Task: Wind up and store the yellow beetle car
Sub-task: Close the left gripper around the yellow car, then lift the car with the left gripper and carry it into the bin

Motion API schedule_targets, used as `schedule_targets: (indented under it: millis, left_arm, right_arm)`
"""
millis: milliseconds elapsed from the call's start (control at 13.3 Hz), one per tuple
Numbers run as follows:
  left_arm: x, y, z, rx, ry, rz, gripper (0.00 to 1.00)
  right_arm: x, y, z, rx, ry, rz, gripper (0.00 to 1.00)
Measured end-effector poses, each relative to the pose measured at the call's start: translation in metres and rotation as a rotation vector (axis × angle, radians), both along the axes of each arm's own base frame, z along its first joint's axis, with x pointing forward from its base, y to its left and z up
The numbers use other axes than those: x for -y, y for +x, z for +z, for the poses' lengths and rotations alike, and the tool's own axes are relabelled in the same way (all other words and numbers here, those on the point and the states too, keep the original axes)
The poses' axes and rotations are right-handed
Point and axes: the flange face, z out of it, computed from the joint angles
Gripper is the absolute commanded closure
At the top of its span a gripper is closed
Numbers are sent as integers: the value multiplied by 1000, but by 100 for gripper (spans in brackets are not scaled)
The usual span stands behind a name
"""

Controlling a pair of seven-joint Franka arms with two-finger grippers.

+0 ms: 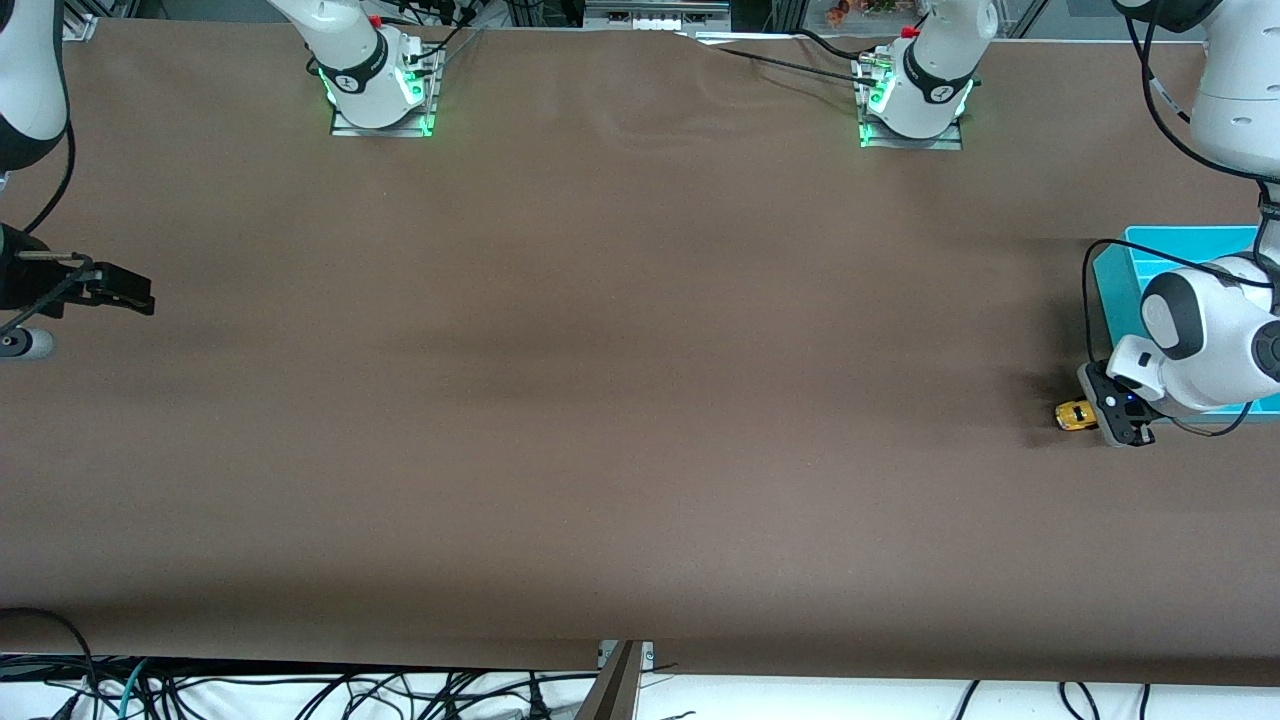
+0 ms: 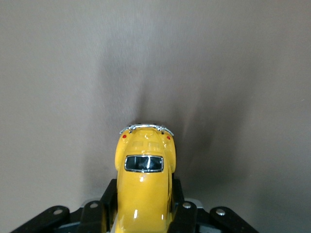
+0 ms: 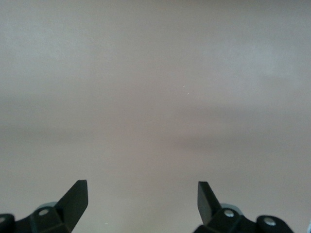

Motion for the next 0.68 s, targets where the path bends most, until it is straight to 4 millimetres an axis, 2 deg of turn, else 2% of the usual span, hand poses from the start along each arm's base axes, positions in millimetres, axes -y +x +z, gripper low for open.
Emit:
schedule_targets:
  millis: [75, 225, 376, 526, 676]
  left_arm:
    - [8, 3, 14, -10, -7, -10, 100]
    - [19, 7, 56, -32, -14, -24, 100]
    - [19, 5, 94, -79, -16, -17, 100]
    - [10, -3, 119, -149, -25, -11, 100]
    - [-16, -17, 133, -200, -34, -39, 100]
  right_arm:
    - [-2, -2, 0, 0, 8, -14, 0]
    - [-5, -5, 1, 0, 27, -28, 0]
    - [-6, -5, 0, -1, 32, -32, 0]
    - [-7, -5, 0, 1, 35, -34, 0]
    - [-6, -5, 0, 1, 35, -34, 0]
